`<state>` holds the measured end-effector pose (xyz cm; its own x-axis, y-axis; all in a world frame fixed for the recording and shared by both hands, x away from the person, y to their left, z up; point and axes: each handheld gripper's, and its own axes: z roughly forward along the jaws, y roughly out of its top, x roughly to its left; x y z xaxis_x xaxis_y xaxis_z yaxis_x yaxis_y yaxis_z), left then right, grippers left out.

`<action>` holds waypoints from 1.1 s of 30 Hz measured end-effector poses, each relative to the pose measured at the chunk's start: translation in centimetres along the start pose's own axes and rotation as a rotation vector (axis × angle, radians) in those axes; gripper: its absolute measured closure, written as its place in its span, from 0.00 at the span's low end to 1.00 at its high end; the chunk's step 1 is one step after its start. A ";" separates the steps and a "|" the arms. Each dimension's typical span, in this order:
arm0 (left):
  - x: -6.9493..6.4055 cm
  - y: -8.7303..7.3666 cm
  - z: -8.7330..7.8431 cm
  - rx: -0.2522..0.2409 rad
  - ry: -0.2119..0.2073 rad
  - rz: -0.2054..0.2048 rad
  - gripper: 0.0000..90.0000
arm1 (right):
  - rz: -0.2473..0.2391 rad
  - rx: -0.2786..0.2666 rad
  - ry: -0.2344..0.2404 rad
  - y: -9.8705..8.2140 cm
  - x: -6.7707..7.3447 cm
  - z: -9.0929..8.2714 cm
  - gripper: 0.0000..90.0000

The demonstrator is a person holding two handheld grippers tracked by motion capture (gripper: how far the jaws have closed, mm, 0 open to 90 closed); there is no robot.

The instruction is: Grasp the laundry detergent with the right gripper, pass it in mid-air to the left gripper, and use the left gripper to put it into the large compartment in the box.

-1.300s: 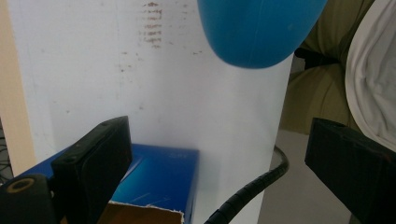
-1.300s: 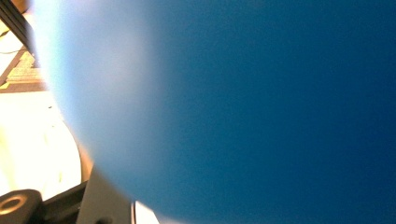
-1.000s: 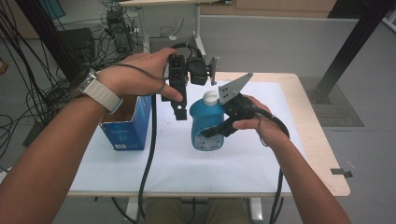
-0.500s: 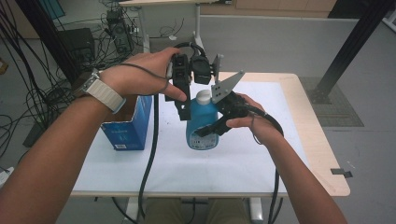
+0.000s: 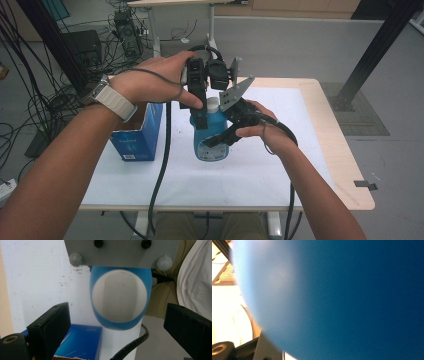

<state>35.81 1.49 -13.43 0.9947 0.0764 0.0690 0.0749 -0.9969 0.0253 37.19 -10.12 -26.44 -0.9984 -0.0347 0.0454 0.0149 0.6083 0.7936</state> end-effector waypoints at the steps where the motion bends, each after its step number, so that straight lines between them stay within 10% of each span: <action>1: 0.0 0.0 0.0 -0.001 -0.001 -0.002 0.08 | 0.002 -0.001 0.004 0.1 0.0 0.1 0.48; 33: 0.3 0.2 0.4 -0.028 -0.007 -0.009 0.09 | 0.010 0.002 0.013 0.1 0.0 0.4 0.48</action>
<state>36.16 1.29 -13.85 0.9945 0.0852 0.0613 0.0819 -0.9952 0.0537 37.16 -9.71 -26.62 -0.9973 -0.0389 0.0616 0.0251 0.6105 0.7916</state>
